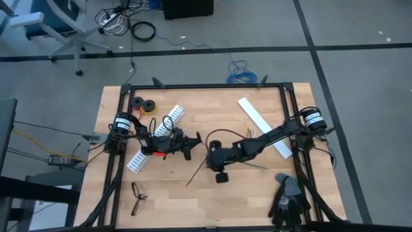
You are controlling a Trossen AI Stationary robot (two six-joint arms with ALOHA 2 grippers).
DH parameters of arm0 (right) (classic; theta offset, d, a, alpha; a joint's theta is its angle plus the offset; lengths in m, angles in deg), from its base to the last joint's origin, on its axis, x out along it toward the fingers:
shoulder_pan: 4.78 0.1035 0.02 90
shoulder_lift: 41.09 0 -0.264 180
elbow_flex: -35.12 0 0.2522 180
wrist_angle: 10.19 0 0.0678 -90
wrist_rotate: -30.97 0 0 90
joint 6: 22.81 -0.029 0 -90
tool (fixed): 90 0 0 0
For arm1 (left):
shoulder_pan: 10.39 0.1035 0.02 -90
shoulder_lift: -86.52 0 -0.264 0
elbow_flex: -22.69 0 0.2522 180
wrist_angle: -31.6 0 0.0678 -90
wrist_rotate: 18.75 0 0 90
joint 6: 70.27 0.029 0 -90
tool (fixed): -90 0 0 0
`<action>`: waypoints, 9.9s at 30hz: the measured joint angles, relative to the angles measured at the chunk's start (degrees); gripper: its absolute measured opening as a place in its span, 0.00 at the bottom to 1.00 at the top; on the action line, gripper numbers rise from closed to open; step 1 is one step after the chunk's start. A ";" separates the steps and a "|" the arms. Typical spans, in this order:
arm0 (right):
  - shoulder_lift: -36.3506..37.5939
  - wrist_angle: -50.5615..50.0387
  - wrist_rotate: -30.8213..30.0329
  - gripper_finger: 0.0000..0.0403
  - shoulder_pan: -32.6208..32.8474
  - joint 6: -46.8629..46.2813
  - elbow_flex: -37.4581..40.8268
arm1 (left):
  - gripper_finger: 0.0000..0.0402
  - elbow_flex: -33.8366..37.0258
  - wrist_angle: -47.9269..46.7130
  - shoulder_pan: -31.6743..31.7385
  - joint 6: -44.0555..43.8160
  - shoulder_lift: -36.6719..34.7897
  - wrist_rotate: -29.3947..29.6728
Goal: Ziptie cables
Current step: Wrap the cable wires with the black zip tie
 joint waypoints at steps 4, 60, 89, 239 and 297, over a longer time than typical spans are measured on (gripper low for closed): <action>-1.78 -0.13 0.69 0.19 -0.41 0.45 -0.72 | 0.03 -0.12 -0.19 0.12 -0.01 0.00 -0.12; -4.02 -7.39 -2.53 0.20 1.22 4.30 -5.87 | 0.03 0.33 -1.24 0.13 -1.25 0.00 -0.83; -8.32 -10.63 -5.34 0.01 0.68 0.39 -5.93 | 0.03 0.42 -0.54 0.13 -1.38 0.02 -1.09; 47.70 -7.11 -25.65 0.00 1.87 -26.36 33.96 | 0.43 -21.44 -77.58 10.57 45.76 -48.24 5.32; 47.39 16.44 -22.50 0.00 8.28 -34.68 49.13 | 0.38 -43.32 -64.50 -0.96 56.15 0.85 -17.04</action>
